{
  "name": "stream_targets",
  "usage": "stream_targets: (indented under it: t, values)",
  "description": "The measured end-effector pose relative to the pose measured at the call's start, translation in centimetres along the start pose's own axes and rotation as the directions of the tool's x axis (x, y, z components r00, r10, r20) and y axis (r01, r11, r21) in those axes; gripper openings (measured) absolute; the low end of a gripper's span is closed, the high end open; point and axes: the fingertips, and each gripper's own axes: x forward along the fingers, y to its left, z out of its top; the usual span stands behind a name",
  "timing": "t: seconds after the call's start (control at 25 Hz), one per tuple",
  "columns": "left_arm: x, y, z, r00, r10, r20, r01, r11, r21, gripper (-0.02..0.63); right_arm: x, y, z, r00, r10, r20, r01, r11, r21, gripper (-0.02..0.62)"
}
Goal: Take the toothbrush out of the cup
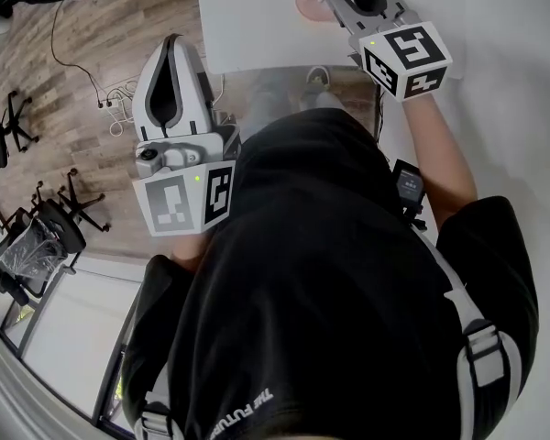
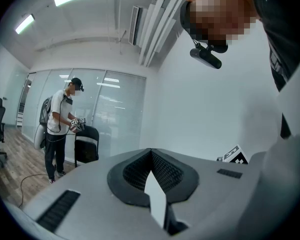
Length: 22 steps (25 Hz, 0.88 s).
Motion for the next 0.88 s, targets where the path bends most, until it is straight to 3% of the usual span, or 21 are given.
stream_targets:
  t: [0.88]
  values:
    - [1.4, -3.9, 0.2, 0.993, -0.111, 0.050, 0.108, 0.992, 0.059, 0.008, -4.5, 1.4, 6.4, 0.993, 0.035, 0.112, -0.029, 0.998, -0.059, 0.048]
